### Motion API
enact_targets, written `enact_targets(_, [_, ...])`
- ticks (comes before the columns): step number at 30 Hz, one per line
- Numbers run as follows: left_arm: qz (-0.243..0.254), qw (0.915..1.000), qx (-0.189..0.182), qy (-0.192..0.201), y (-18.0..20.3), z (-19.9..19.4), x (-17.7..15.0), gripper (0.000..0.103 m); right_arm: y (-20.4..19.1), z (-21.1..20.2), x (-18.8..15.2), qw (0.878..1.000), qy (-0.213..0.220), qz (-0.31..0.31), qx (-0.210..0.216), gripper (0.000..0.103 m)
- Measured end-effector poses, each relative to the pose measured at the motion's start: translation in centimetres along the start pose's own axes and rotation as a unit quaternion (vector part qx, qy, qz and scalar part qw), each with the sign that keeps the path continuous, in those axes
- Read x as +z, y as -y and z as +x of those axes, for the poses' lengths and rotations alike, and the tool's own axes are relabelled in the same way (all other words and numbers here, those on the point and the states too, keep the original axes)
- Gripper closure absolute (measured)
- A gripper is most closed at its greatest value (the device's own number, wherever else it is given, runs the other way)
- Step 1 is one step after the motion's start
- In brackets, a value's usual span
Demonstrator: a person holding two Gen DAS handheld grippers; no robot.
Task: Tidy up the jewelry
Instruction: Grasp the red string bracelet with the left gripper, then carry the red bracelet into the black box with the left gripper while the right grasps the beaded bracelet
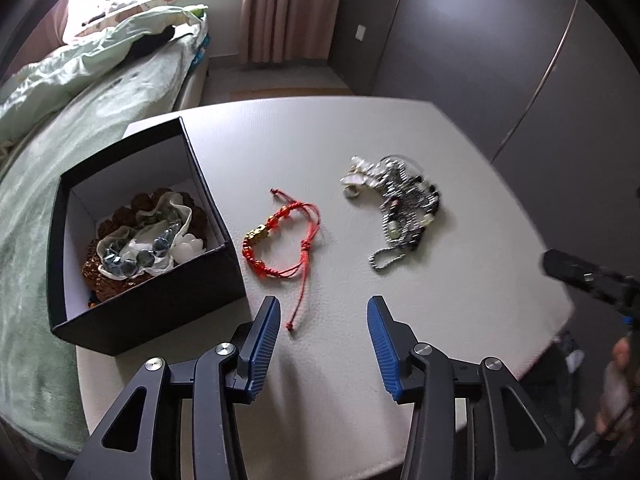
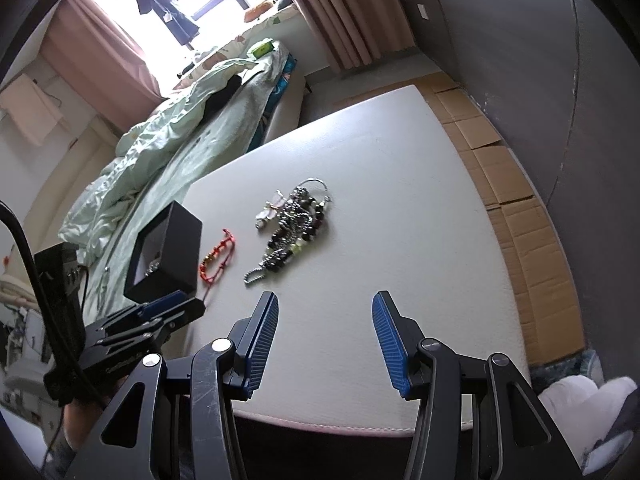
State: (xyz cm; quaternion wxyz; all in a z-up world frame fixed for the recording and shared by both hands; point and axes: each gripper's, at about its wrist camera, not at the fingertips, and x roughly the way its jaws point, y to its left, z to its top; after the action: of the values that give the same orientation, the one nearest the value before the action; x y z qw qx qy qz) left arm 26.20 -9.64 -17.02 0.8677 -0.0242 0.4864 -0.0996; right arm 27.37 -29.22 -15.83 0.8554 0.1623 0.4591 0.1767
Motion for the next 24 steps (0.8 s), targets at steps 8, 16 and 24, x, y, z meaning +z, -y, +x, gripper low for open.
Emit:
enact_targets(8, [-0.001,0.9989,0.047,-0.008,0.3,1.8,0.6,0.102,0.6,0.7,0.3,1.000,-0.002,0.003,0.003,0.053])
enact_targets(16, [-0.007,1.0000,0.004,0.004,0.0,-0.3,1.9,0.103,0.4,3.6,2.5,1.000,-0.017,0.007,0.020,0.053])
enact_targets(24, [-0.006,0.9994,-0.012,0.032,-0.2,-3.0,4.4,0.103,0.3,6.8,4.9,0.998,-0.028,0.023,0.042,0.054])
